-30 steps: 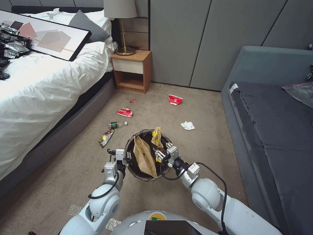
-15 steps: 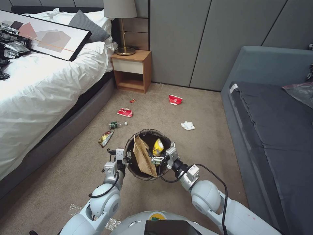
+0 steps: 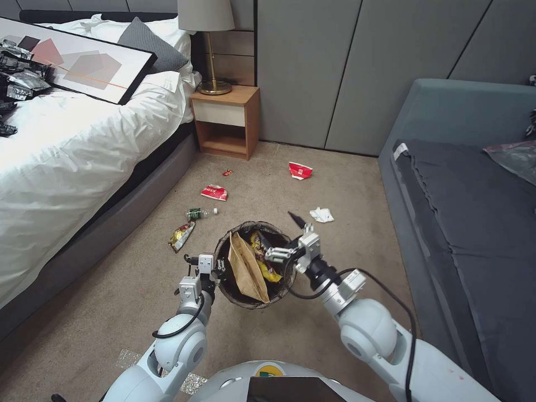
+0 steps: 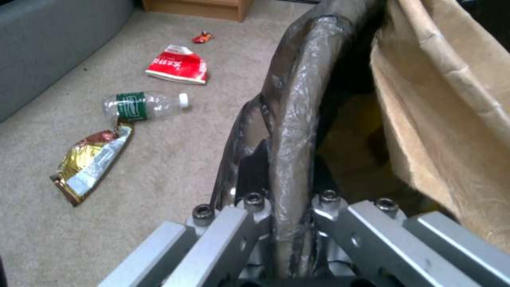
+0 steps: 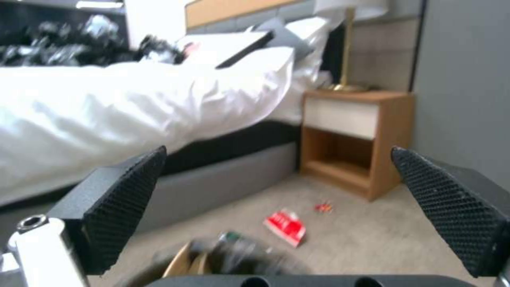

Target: Pick up the trash bin, then pick up the garbage from the floor and place it into the trash bin.

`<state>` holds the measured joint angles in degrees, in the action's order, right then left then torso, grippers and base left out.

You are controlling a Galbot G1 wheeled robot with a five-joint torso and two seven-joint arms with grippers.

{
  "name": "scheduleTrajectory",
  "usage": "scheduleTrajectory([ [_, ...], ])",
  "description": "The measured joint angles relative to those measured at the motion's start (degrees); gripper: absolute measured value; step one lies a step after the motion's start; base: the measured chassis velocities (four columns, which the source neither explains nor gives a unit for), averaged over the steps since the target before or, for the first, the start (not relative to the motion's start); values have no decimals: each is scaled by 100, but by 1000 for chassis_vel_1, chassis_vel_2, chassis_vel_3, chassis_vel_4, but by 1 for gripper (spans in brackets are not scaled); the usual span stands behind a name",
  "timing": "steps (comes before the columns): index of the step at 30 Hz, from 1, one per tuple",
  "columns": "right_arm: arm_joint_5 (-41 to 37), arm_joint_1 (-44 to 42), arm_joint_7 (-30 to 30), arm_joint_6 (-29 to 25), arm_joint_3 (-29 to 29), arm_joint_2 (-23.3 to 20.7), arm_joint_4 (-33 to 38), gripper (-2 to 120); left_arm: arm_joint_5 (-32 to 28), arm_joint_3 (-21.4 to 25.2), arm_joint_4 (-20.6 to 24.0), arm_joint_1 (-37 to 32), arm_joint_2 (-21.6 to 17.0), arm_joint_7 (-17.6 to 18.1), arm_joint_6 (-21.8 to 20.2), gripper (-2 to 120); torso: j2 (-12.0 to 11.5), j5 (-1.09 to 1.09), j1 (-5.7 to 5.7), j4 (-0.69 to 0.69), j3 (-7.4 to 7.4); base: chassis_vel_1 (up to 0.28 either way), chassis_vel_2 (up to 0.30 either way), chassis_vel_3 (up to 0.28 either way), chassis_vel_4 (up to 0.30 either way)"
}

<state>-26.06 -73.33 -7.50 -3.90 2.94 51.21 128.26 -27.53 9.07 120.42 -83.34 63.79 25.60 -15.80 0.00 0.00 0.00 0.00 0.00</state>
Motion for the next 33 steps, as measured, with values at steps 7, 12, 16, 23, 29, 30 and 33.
scheduleTrajectory([
  [7, -197, -236, -245, -1, 1028, 170, 138, 100, 11, 21, 3, -23, 6, -2, 8, 0, 0, 0, 0, 0, 0, 0, 0, 0, 0],
  [12, -202, -321, -478, -5, 1323, 321, 42, 100, 26, 29, 7, -41, 19, -3, 19, 0, 0, 1, 0, 0, 0, 0, 0, 0, 0],
  [16, -59, -416, -838, 44, 1539, 620, -112, 100, 38, 42, 11, -58, 26, -6, 28, 0, 0, 0, 0, 0, 0, 0, 0, 0, 0],
  [23, 278, -594, -1327, 303, 1765, 1021, -323, 100, 40, 79, 30, -75, 24, -9, 31, 0, 0, 0, 0, 0, 0, 0, 0, 0, 0],
  [29, 475, -755, -1494, 383, 1990, 1216, -720, 100, 40, 120, 39, -82, 13, -13, 44, 0, 0, 0, 0, 0, 0, 0, 0, 0, 0],
  [30, 552, -786, -1501, 371, 2028, 1252, -856, 100, 41, 125, 33, -80, 14, -13, 48, 0, 0, 1, 0, 0, 0, 0, 0, 0, 0],
  [33, 795, -847, -1518, 303, 2113, 1371, -1164, 100, 42, 134, 8, -71, 27, -16, 52, 0, 0, 0, 0, 1, 0, 0, 0, 0, 0],
])
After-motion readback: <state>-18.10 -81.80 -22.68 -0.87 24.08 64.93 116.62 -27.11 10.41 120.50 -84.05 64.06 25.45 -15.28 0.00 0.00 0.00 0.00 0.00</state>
